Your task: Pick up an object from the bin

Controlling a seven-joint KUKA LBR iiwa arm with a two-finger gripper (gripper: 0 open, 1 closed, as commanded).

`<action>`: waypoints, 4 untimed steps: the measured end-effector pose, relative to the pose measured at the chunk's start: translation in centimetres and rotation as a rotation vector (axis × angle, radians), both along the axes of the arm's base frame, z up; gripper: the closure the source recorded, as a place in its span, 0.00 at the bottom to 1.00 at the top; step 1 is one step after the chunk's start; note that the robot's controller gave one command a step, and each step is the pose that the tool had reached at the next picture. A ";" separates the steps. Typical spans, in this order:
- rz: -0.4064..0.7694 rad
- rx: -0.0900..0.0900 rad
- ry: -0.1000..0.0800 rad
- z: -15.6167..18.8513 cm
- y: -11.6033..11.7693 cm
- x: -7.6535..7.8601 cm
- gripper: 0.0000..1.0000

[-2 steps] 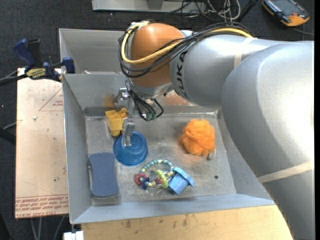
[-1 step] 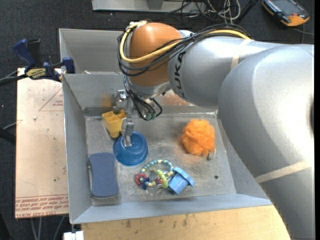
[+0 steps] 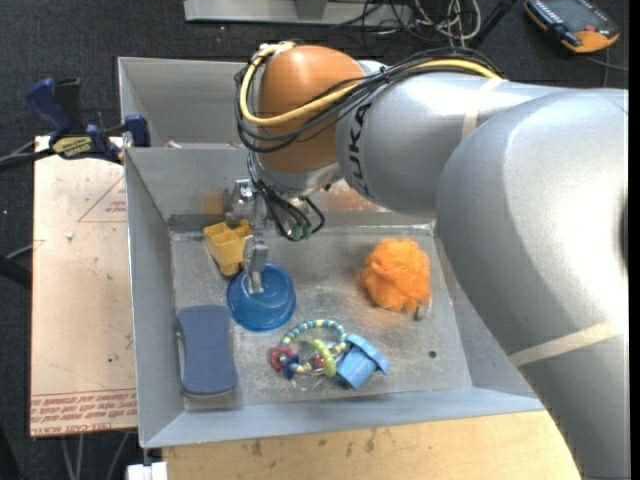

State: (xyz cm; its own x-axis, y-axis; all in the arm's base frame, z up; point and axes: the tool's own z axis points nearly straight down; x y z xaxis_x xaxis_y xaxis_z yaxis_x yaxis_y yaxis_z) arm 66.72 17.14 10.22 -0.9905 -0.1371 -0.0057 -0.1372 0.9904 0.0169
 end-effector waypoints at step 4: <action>-0.001 0.000 -0.007 0.3 0.0 -0.3 1.00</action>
Offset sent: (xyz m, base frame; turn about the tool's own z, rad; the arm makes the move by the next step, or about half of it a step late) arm -0.0002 0.0000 0.0744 -0.0001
